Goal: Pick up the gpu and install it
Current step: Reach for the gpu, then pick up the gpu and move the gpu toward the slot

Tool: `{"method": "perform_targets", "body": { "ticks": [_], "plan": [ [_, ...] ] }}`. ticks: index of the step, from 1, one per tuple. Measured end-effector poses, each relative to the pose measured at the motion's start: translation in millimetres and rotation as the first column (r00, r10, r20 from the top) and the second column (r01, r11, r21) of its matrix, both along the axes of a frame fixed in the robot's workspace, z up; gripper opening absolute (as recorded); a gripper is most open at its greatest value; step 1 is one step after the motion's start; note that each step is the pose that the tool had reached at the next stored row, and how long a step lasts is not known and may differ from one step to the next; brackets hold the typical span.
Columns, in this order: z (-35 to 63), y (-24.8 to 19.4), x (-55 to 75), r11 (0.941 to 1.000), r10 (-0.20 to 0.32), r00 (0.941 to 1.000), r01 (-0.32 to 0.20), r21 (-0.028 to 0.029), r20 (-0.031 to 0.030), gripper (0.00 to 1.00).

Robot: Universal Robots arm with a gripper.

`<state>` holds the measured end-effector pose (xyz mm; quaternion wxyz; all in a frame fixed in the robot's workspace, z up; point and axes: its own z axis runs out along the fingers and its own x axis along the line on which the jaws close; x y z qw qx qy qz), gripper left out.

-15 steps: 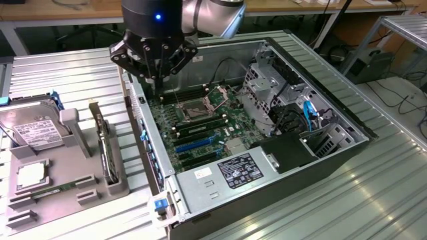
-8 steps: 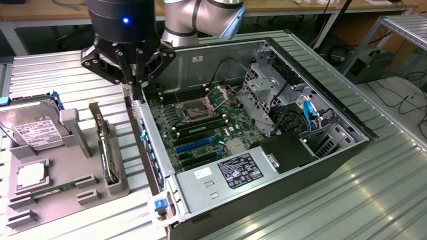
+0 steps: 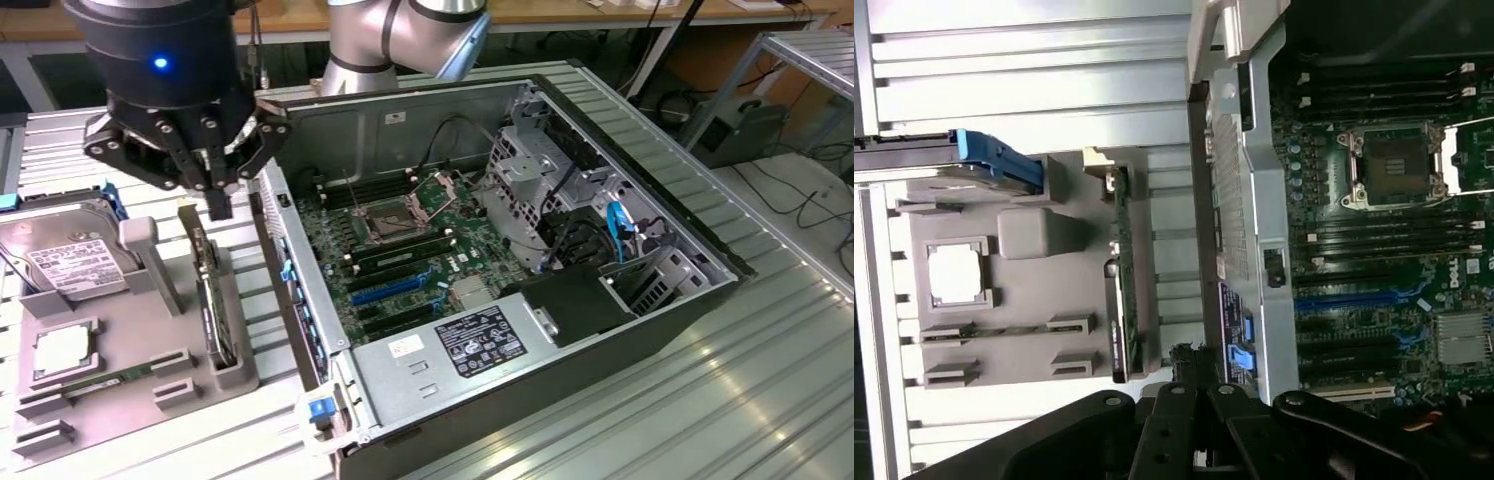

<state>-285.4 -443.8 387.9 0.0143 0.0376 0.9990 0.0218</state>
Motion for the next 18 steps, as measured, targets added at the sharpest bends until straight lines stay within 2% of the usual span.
{"method": "perform_targets", "body": {
  "ticks": [6,18],
  "plan": [
    [-11.5,-3.4,-30.5,1.0,0.0,1.0,0.0,-0.0001,-0.0001,0.11],
    [-11.7,-3.4,-30.8,1.0,0.0,1.0,0.0,0.0,-0.0001,0.11]
  ]
}}
